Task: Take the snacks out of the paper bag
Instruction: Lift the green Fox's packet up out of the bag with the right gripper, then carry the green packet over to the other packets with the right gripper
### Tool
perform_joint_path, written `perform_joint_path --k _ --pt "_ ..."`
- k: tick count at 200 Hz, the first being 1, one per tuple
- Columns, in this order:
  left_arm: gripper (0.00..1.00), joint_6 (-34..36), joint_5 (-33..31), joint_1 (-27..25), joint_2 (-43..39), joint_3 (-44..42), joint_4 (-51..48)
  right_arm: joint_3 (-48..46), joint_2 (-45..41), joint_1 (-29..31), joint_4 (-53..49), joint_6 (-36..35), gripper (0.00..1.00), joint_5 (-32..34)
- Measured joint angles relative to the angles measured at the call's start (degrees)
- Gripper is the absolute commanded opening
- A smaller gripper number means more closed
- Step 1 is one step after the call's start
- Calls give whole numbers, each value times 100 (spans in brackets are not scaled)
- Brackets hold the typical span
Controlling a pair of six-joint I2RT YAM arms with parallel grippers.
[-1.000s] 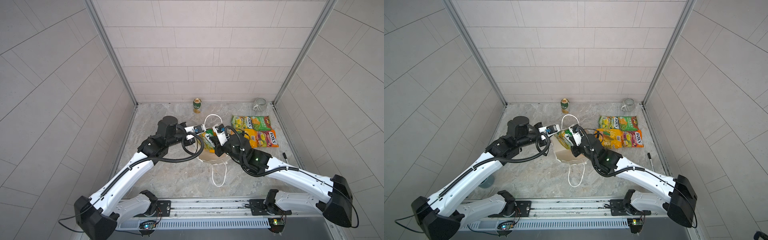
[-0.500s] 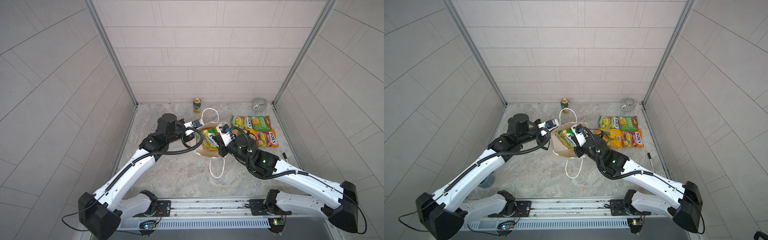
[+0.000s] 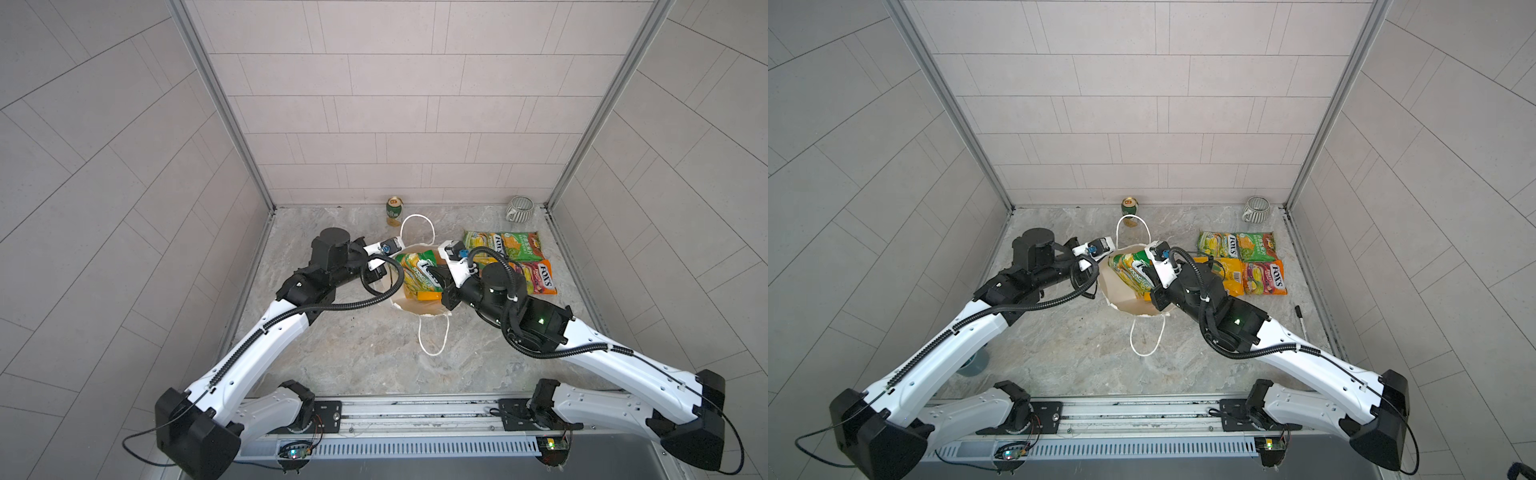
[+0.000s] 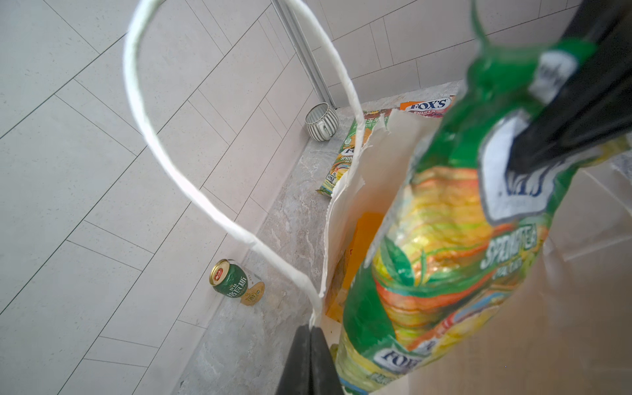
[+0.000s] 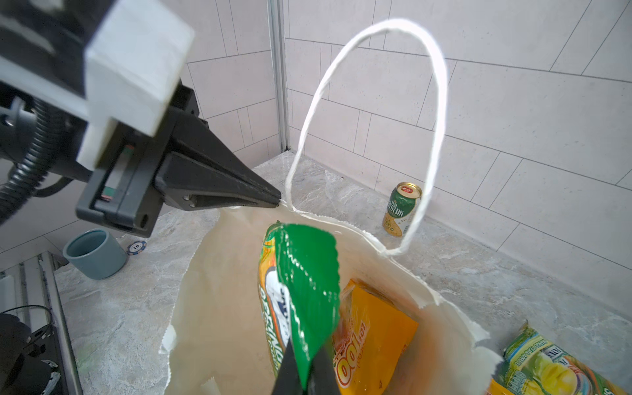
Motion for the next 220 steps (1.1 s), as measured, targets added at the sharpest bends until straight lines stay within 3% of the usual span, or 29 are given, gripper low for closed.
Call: perform_joint_path --k 140,220 --pt "0 -103 -382 98 4 -63 136 732 -389 -229 -721 -144 0 -245" --pt "0 -203 -988 234 42 -63 131 1307 -708 -960 -678 131 0 -426"
